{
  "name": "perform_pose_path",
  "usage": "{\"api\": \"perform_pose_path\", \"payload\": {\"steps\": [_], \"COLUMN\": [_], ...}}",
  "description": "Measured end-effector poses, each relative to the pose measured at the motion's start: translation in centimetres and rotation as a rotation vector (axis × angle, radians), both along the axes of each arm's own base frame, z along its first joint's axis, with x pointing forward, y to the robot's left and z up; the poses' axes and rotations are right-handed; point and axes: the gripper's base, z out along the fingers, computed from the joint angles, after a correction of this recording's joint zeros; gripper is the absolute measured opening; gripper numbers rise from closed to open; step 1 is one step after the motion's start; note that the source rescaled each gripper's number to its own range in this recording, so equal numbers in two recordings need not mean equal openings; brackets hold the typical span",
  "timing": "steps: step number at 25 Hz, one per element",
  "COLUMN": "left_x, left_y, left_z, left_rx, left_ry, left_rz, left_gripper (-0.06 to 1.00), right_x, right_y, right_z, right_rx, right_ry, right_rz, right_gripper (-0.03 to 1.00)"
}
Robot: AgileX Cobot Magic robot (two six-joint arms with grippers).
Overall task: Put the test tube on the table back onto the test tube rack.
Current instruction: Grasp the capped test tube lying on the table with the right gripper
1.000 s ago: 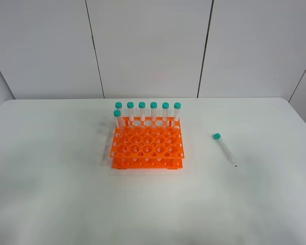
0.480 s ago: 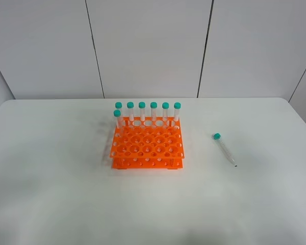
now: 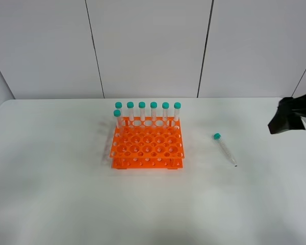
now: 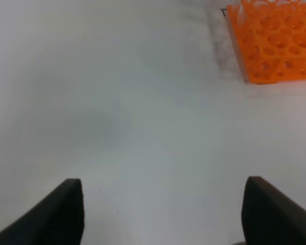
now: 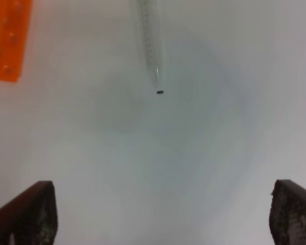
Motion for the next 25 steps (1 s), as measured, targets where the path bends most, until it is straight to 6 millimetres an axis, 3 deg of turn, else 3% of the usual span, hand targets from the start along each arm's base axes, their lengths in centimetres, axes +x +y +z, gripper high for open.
{"api": "perform_pose_path", "payload": {"steps": [5, 9, 15, 25], "left_x": [0.0, 0.0, 0.0, 0.0], "left_y": [0.0, 0.0, 0.0, 0.0], "left_z": [0.0, 0.0, 0.0, 0.0], "left_rx": [0.0, 0.0, 0.0, 0.0], "left_ry": [0.0, 0.0, 0.0, 0.0], "left_rz": [0.0, 0.0, 0.0, 0.0], "left_gripper": [1.0, 1.0, 1.0, 1.0], "right_x": [7.6, 11.6, 14.4, 15.8], "right_y": [0.2, 1.2, 3.9, 3.5], "right_z": [-4.1, -7.6, -11.4, -16.8], "right_rx": [-0.015, -0.042, -0.054, -0.067], "right_ry": [0.135, 0.204, 0.253, 0.337], "right_rz": [0.019, 0.068, 0.134, 0.107], "right_gripper": [0.94, 0.94, 0.94, 0.94]}}
